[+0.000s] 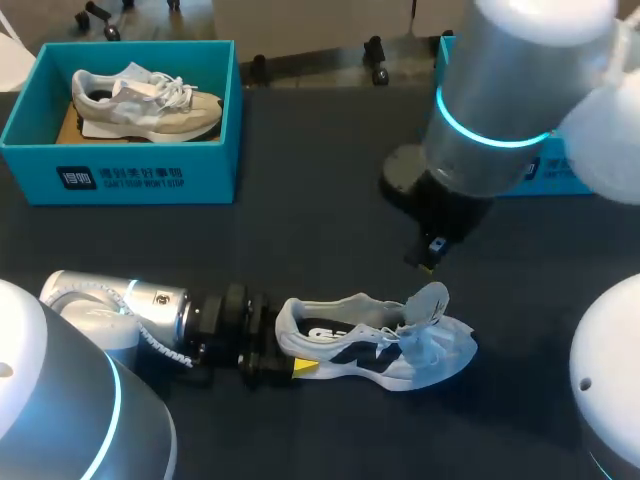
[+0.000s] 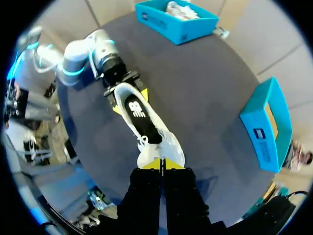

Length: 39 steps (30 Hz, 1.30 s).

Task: Take the shoe out of the shoebox, open the shoe tongue, remove and reinsert the insole, then place the shoe into the shoebox

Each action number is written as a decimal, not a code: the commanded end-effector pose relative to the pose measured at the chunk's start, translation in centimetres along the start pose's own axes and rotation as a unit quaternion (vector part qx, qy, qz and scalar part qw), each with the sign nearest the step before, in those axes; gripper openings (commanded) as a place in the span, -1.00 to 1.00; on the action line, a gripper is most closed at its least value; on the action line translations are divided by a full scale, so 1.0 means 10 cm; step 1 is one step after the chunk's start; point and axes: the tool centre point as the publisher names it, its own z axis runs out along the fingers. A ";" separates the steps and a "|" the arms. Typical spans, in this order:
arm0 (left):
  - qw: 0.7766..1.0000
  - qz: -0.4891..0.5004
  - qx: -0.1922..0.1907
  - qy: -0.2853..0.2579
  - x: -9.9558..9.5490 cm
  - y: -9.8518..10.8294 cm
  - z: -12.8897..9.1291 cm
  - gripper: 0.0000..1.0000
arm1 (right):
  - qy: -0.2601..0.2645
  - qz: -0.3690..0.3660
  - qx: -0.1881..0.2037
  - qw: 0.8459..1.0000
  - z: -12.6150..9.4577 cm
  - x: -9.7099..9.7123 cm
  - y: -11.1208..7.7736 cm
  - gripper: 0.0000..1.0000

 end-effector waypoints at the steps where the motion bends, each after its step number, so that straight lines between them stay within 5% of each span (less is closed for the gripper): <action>1: 1.000 0.000 -0.001 0.000 0.00 0.02 0.01 -1.00 | 0.053 -0.089 -0.009 0.995 0.12 -0.08 0.04 -1.00; 13: 1.000 0.000 -0.001 0.000 0.00 0.02 0.01 -1.00 | 0.053 -0.089 -0.009 0.995 0.12 -0.08 0.04 -1.00; 19: 1.000 0.000 -0.001 0.000 0.00 0.02 0.01 -1.00 | 0.015 -0.182 0.062 0.981 0.22 0.19 0.30 -1.00; 24: 1.000 0.000 -0.001 0.000 0.00 0.02 0.01 -1.00 | 0.021 -0.234 0.057 0.970 0.41 0.30 0.42 -1.00; 39: 1.000 0.000 -0.001 0.000 0.00 0.02 0.01 -1.00 | 0.012 -0.235 0.071 0.969 0.49 0.37 0.51 -1.00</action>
